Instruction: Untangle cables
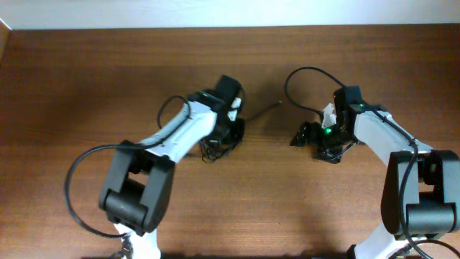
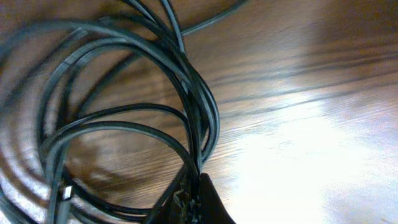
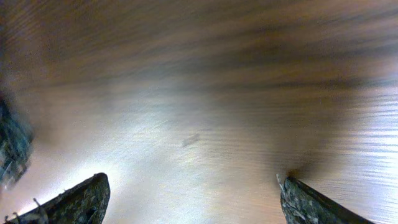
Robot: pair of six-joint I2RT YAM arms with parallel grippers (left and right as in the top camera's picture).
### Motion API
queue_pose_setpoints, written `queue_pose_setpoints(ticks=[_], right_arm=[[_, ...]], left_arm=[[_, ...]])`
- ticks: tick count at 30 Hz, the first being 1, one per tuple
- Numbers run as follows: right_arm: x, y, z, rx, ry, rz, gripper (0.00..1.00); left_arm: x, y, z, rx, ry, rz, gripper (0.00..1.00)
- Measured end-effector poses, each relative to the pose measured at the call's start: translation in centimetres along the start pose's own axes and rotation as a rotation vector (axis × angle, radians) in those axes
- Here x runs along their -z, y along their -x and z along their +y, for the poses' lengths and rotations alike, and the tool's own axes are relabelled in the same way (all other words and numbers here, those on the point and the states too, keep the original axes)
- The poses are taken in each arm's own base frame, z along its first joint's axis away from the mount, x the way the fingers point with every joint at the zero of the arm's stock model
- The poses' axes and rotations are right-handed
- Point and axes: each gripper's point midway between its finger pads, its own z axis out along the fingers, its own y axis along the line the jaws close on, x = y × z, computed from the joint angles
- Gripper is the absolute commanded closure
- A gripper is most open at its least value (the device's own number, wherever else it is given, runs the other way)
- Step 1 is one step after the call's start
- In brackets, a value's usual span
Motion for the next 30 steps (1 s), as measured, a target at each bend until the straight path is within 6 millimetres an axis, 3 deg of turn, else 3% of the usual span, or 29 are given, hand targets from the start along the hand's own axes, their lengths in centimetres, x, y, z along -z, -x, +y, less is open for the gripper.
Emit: queue_pose_setpoints(ticks=[6, 8, 12, 15, 20, 23, 25, 26, 30], right_arm=[[1.2, -2.2, 6.2, 0.088, 0.386, 0.115, 0.13], [1.7, -2.4, 7.6, 0.119, 0.466, 0.121, 0.20], [1.5, -3.0, 9.6, 0.170, 0.519, 0.138, 0.29], [1.0, -2.8, 11.1, 0.199, 0.535, 0.124, 0.34], [-1.2, -2.9, 10.3, 0.166, 0.379, 0.106, 0.48], [-2.5, -3.1, 9.8, 0.184, 0.275, 0.084, 0.51], [-3.0, -3.1, 9.4, 0.194, 0.226, 0.070, 0.51], [-3.2, -3.0, 9.2, 0.195, 0.209, 0.063, 0.47], [-3.6, -2.3, 7.1, 0.172, 0.080, 0.020, 0.44]], left_arm=[[6.1, 2.3, -1.0, -0.060, -0.530, -0.061, 1.00], [7.6, 2.7, -0.9, -0.101, -0.632, -0.099, 1.00], [8.3, 3.0, 0.0, -0.165, -0.665, -0.150, 1.00], [7.1, 2.9, 1.5, -0.178, -0.565, -0.145, 1.00], [5.4, 3.1, 4.8, -0.070, -0.356, -0.115, 1.00], [4.5, 2.7, 8.0, 0.087, -0.166, -0.082, 0.99], [4.4, 2.7, 9.2, 0.140, -0.101, -0.080, 0.94], [4.3, 2.6, 9.3, 0.149, -0.088, -0.079, 0.85], [4.0, 2.5, 8.9, 0.148, -0.049, -0.072, 0.76]])
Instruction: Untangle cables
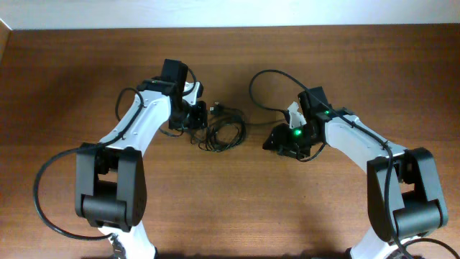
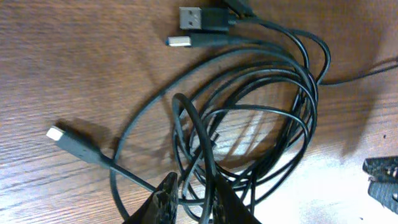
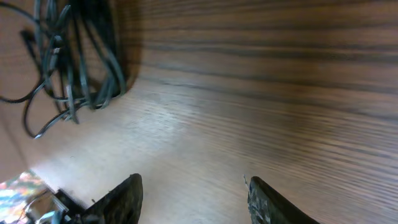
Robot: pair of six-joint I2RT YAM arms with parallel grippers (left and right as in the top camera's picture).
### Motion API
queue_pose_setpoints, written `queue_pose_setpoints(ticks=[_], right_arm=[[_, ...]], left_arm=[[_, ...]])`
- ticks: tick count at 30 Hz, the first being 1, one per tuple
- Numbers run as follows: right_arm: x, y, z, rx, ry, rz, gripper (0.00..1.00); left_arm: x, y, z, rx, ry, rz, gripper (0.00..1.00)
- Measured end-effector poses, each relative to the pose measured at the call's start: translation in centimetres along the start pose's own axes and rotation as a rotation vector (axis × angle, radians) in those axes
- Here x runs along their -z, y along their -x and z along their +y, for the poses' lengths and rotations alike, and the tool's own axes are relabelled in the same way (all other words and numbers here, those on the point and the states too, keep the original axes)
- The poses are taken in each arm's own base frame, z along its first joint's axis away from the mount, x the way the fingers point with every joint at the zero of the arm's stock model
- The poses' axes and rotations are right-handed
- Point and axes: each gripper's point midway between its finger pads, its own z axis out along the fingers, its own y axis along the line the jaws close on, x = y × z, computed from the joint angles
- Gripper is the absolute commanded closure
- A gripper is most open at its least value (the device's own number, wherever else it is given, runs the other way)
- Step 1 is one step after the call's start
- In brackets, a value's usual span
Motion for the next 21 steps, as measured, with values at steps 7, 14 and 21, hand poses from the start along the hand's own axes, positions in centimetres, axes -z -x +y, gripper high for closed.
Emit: queue_pose_setpoints(ticks=[7, 14, 21], right_arm=[[0.1, 0.1, -1.7, -0.022, -0.097, -0.018, 0.35], [0.1, -0.3, -2.1, -0.037, -0.114, -0.002, 0.28], [0.2, -0.2, -2.5, -0.037, -0.137, -0.011, 0.27]], left_arm=[[2.6, -1.0, -3.5, -0.108, 0.036, 0.034, 0.48], [0.8, -2.7, -8.3, -0.300, 0.128, 0.025, 0.54], [-0.1, -3.4, -9.7, -0.311, 0.225, -0.005, 0.51]])
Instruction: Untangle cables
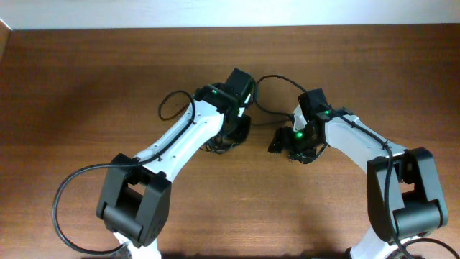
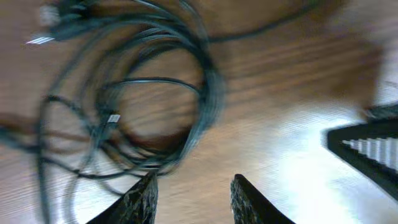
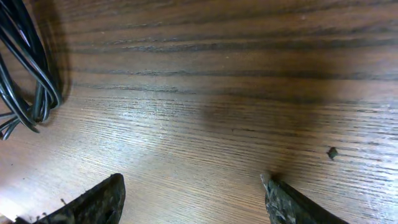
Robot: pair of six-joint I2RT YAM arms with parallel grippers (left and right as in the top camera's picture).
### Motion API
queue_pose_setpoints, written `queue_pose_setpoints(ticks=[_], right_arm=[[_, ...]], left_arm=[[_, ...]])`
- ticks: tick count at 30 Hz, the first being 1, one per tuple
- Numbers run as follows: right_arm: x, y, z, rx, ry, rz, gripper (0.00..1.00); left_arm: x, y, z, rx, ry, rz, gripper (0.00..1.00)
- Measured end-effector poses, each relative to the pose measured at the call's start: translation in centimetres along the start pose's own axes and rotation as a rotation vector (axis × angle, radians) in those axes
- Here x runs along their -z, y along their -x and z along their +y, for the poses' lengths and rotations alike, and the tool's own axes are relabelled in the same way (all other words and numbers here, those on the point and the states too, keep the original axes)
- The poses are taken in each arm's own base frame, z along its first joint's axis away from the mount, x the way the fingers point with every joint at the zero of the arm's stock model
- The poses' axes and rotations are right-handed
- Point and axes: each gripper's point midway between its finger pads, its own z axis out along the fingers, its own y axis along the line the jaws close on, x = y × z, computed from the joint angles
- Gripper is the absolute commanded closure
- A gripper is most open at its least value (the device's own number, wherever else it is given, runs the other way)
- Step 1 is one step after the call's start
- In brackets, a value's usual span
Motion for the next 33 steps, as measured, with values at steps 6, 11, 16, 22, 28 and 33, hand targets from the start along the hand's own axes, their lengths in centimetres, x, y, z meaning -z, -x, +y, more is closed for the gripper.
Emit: queue_pose_setpoints(ticks=[6, 11, 16, 22, 28, 33], right_arm=[[0.0, -0.1, -0.4, -0.006, -0.021, 0.000, 0.25], [1.2, 0.9, -2.7, -0.100, -0.025, -0.015, 0.25], [3.0, 1.9, -6.3, -0.220, -0.031, -0.032, 0.25], [3.4, 2.2, -7.2, -0.238, -0.024, -0.055, 0.24], [3.4, 2.1, -7.2, -0.230, -0.024, -0.056, 0.24], [3.4, 2.1, -7.2, -0.227, -0.024, -0.056, 0.24]], left_arm=[[2.5, 1.8, 5.6, 0.120, 0.123, -0.024, 0.35], [1.5, 1.1, 8.3, 0.182, 0.142, 0.031, 0.44], [-2.3, -0.3, 5.8, 0.122, 0.023, 0.148, 0.62], [-3.0, 0.1, 0.6, 0.016, -0.131, 0.133, 0.49], [-4.0, 0.6, -1.4, -0.025, -0.135, 0.107, 0.52], [-7.0, 1.2, -1.8, -0.018, -0.133, 0.100, 0.64]])
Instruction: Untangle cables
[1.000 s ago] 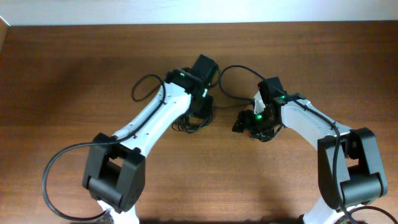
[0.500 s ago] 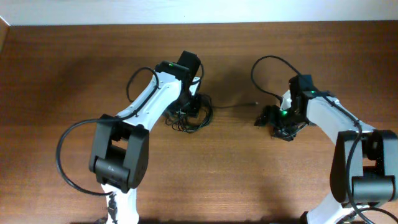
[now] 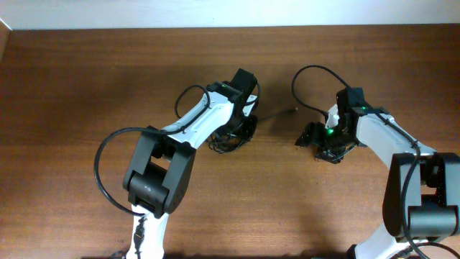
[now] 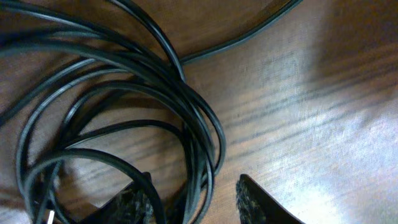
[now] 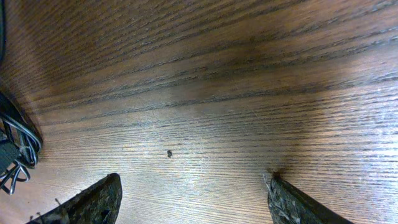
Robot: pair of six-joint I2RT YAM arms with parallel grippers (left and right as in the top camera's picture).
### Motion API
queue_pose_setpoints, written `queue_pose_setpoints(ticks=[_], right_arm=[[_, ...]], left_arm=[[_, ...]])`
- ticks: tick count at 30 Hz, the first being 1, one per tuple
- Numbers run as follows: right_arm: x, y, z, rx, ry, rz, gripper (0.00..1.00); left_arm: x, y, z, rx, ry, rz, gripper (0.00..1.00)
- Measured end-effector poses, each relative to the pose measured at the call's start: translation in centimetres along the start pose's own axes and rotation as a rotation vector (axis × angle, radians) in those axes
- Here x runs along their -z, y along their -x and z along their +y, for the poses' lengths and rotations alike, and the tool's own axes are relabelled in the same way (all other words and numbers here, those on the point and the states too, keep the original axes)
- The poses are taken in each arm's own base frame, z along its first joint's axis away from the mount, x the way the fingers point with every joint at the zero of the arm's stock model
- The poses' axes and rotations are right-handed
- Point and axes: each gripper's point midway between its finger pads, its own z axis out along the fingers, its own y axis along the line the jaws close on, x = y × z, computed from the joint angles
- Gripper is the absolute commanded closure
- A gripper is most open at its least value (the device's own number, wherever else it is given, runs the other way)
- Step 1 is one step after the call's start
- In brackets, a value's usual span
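A bundle of black cables (image 3: 228, 138) lies coiled on the wooden table, and one loose end (image 3: 286, 111) trails off to the right. My left gripper (image 3: 243, 124) is down on the bundle's right side. In the left wrist view it (image 4: 194, 182) stands open with several coiled strands (image 4: 198, 140) running between its fingers. My right gripper (image 3: 310, 137) rests low over the table, to the right of the bundle and apart from it. It (image 5: 193, 180) is wide open over bare wood, with a bit of black cable (image 5: 13, 149) at the left edge of the right wrist view.
The right arm's own black lead (image 3: 307, 75) loops above the table behind the right gripper. The table's far edge (image 3: 230, 27) meets a white wall.
My right gripper has moved right, away from the bundle, still open. The left gripper is lower, with strands between its open fingers. A cable end now lies stretched out to the right.
First my left gripper was shut on strands of the bundle, with the right gripper open at the right. Then the left held a strand from the bundle's left side, plugs spread out. Then it was open above the bundle, and now it straddles the strands.
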Motion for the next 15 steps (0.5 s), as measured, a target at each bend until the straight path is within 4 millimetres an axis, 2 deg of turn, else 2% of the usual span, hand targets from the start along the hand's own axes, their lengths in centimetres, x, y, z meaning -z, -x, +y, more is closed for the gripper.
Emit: queue_pose_setpoints(ticks=[4, 5, 7, 9, 13, 15], right_arm=[[0.0, 0.0, 0.0, 0.000, 0.000, 0.000, 0.24], [0.0, 0.0, 0.0, 0.001, 0.000, 0.000, 0.24], [0.0, 0.0, 0.0, 0.001, 0.000, 0.000, 0.24], [0.0, 0.0, 0.0, 0.000, 0.000, 0.000, 0.24], [0.0, 0.0, 0.1, 0.019, 0.004, 0.002, 0.24], [-0.1, -0.5, 0.8, 0.090, 0.060, 0.024, 0.23]], left_arm=[[-0.1, 0.4, 0.1, -0.007, 0.028, -0.018, 0.67], [-0.3, 0.3, 0.3, -0.003, 0.037, -0.015, 0.75], [-1.0, 0.2, 0.4, 0.008, 0.047, -0.005, 1.00], [-1.6, 0.1, -0.2, 0.007, 0.038, 0.000, 1.00], [-1.5, 0.1, -0.2, 0.009, 0.041, 0.001, 1.00], [-1.1, 0.0, 0.0, 0.013, 0.043, 0.003, 1.00]])
